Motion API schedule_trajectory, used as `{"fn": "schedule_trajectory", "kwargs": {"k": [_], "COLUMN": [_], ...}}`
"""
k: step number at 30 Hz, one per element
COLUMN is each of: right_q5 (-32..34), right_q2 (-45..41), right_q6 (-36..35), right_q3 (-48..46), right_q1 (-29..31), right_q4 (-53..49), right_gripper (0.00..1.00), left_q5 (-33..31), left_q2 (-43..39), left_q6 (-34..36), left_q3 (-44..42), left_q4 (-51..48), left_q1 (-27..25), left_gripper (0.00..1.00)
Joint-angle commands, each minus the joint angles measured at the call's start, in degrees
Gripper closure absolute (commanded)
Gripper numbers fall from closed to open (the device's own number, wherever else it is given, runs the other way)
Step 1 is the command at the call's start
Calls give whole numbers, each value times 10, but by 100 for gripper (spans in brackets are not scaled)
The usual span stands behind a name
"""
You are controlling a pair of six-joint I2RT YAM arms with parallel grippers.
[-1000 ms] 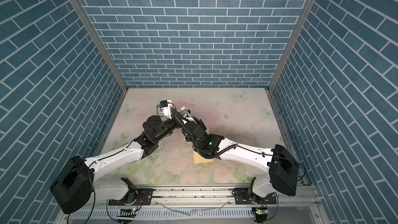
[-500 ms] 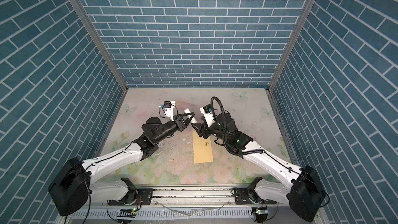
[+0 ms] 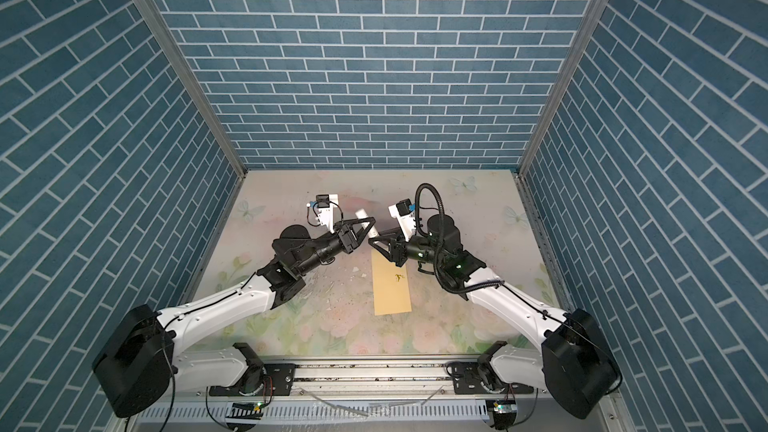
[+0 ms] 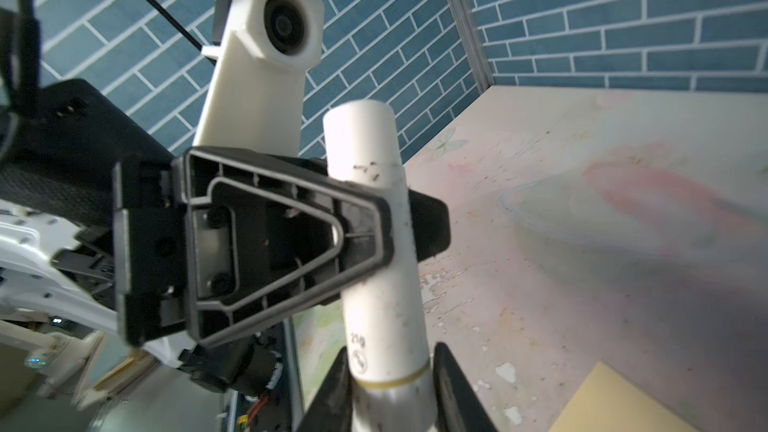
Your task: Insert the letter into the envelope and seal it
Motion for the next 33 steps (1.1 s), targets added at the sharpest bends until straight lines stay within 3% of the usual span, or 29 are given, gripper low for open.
{"fn": "schedule_trajectory", "kwargs": {"k": [1,5,8,10,12,15,19,22,26,29,30,33], "right_q5": [-13,28,123,264,453,693,889,969,954,858,814,598], "right_q2": [9,5,-5,-14,-10,32,112,168,184,143,123,60], "right_q6": [27,31,16,-31,-94,-174,-276,-360,-363,-323,-306,-242], "right_q3": [1,5,20,45,81,134,182,201,203,179,167,136], "right_q1": [-3,-3,4,37,94,170,228,254,263,259,253,210], "right_q4": [33,19,-32,-108,-171,-208,-177,-123,-117,-129,-133,-166], "right_gripper": [87,100,100,100,100,100,100,100,100,98,93,65], "left_q5": [9,3,-10,-20,-30,-37,-40,-42,-42,-43,-42,-36], "left_q2": [-2,1,2,2,3,7,14,14,15,14,13,7], "left_q6": [4,6,12,19,24,23,21,21,21,23,23,25], "left_q3": [0,-1,0,3,4,3,2,1,1,-1,-1,-1], "left_q4": [23,19,3,-15,-28,-28,-23,-22,-20,-20,-19,-18], "left_q1": [1,1,1,1,-1,-3,-3,-4,-4,-4,-4,-3], "left_gripper": [100,100,100,100,100,100,100,100,100,100,100,100]}}
